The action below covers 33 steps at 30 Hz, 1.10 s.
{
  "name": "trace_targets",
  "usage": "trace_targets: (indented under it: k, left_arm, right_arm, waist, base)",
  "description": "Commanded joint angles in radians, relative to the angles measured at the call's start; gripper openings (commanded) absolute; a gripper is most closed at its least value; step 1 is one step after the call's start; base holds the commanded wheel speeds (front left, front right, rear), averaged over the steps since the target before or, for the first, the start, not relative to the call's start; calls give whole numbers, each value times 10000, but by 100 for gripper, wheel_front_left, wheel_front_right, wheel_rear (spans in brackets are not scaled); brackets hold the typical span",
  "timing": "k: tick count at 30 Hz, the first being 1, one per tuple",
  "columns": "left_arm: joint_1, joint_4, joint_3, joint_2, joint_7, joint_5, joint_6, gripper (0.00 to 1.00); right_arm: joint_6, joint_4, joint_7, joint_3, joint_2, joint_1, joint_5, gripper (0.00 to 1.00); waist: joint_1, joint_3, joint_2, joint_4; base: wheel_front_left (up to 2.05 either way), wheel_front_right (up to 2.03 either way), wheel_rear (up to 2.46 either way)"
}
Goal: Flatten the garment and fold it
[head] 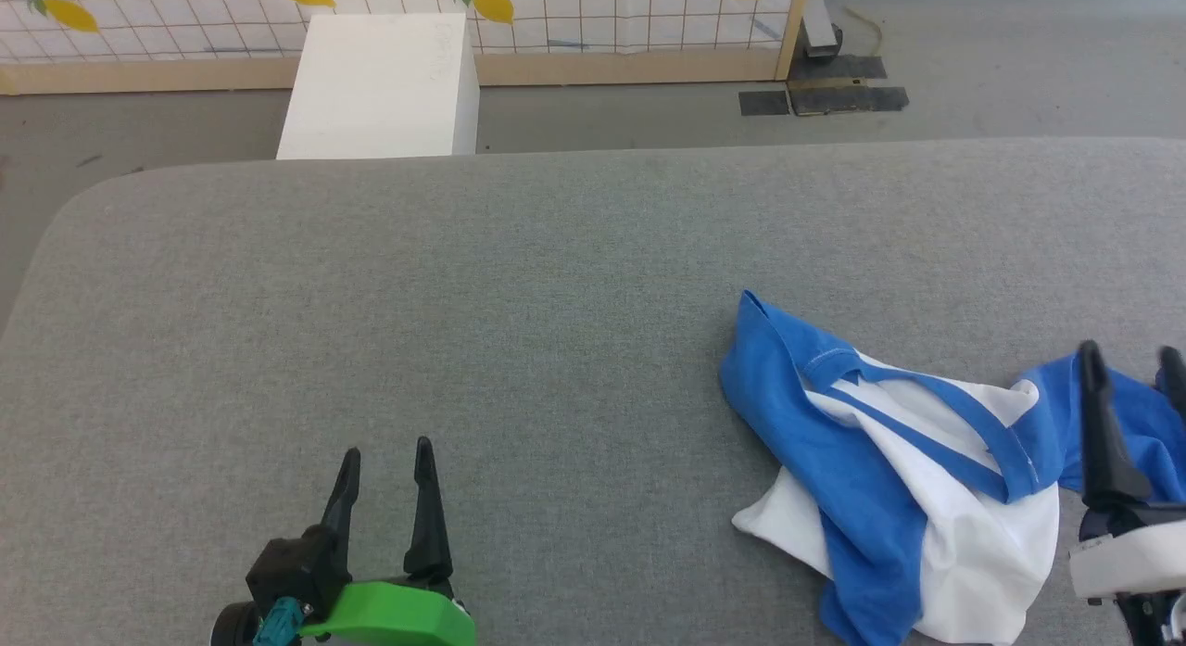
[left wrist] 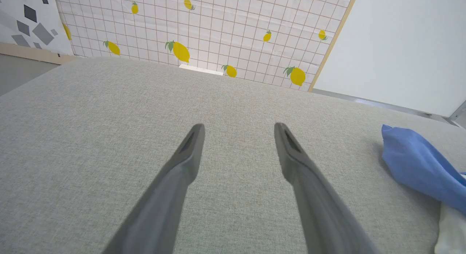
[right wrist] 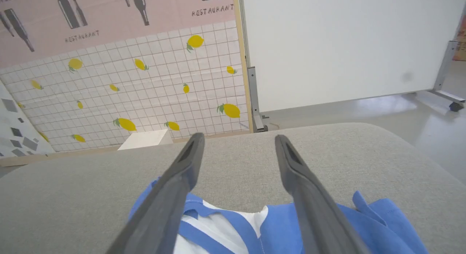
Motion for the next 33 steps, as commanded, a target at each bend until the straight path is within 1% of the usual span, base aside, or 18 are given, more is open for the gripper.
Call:
trace_targets:
  k: [1,4,7,11,14,16,18,20,22,24,27,30,31,33]
  left_arm:
    - [107,-94,45,-22,-36,68,-46,100]
    - [191,-263,78,-22,-36,111,-27,100]
    - [349,-412,140,-22,-36,185,9,100]
    - [486,-530,151,-22,-36,498,23,100]
    - [304,-567,67,-22,-36,678,55,100]
    - [-30,-504,-137,-22,-34,768,-49,100]
    - [-647,-448,-436,60,239,928,-264,100]
    - [-1476,-369,-847,215,884,1227,-555,100]
    - [-2381,-247,-1176,201,1582,1283,-809,100]
    - [-3269,104,-1605,179,2538,1468,-1035,100]
    - [-4581,794,-2250,77,4083,1371,-1329,100]
    - [-5653,1481,-2885,6,5406,1090,-1401,100]
    - [-5994,1692,-3107,-7,5793,822,-1359,100]
    - [-6574,1938,-3708,-15,6327,174,-1141,100]
  right_arm:
    - [-13,254,-660,-146,153,130,-358,100]
    - [-13,1010,-2066,-388,371,459,-997,100]
    - [-13,1984,-3046,-468,393,680,-756,100]
    - [-13,2708,-3517,-211,396,642,-680,100]
    - [-13,2849,-3645,-286,397,463,-728,100]
    - [-13,2907,-3693,-390,398,342,-785,100]
    - [-13,2961,-3729,-543,398,225,-821,100]
    - [-13,3006,-3753,-644,398,133,-847,100]
    - [-13,3038,-3771,-730,399,49,-856,100]
    - [-13,3059,-3783,-782,399,-28,-857,100]
    - [-13,3068,-3793,-838,399,-126,-872,100]
    - [-13,3086,-3798,-866,399,-195,-889,100]
    - [-13,3108,-3799,-842,399,-218,-902,100]
    - [-13,3124,-3800,-775,399,-282,-903,100]
  waist:
    - [0,48,0,-34]
    - [0,72,0,-47]
    - [0,85,0,-105]
    - [0,115,0,-230]
    - [0,167,0,-308]
    - [0,219,0,-314]
    - [0,299,0,-272]
    - [0,378,0,-215]
    - [0,463,0,-160]
    - [0,559,0,-113]
    - [0,704,0,-19]
    - [0,843,0,57]
    - [0,897,0,67]
    - [0,1016,0,42]
  base:
    - [0,0,0]
    - [0,0,0]
    - [0,0,0]
    - [0,0,0]
    - [0,0,0]
    - [0,0,0]
    - [0,0,0]
    - [0,0,0]
    - [0,0,0]
    - [0,0,0]
    - [0,0,0]
    - [0,0,0]
    - [0,0,0]
    - [0,0,0]
